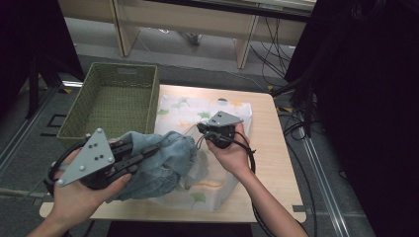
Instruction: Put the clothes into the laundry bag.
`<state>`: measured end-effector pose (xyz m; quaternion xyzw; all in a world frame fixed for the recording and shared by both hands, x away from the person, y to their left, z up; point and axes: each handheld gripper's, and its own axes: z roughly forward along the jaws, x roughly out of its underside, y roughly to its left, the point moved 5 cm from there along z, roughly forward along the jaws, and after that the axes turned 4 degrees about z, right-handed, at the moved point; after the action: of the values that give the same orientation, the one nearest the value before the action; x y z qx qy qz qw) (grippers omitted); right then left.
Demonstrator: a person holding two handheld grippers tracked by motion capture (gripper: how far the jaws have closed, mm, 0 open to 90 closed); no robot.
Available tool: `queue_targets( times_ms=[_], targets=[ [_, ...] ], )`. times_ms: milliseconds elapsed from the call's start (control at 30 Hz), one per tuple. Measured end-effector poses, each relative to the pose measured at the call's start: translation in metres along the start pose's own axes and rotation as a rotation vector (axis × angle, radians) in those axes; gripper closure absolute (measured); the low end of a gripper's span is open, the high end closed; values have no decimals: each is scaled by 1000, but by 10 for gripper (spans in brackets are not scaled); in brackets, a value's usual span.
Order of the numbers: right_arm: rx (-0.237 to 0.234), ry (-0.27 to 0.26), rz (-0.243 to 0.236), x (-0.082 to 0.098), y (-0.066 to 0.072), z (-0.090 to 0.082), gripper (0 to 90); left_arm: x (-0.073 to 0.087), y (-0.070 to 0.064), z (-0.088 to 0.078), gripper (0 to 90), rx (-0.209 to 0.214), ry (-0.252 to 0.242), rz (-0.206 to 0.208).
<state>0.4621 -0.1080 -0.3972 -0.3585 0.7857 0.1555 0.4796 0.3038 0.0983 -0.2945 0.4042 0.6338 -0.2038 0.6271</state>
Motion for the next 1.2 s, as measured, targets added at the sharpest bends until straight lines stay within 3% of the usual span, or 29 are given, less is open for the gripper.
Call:
queue_targets(
  times_ms=[267, 933, 1200],
  targets=[
    [-2, 1, 8, 0, 0, 0, 900, 9, -1, 13, 828, 6, 26, -3],
    [-10, 5, -11, 0, 2, 2, 900, 29, -12, 39, 827, 16, 100, 37],
    [-15, 23, 17, 3, 4, 2, 900, 36, -15, 49, 825, 30, 126, 45]
  ],
)
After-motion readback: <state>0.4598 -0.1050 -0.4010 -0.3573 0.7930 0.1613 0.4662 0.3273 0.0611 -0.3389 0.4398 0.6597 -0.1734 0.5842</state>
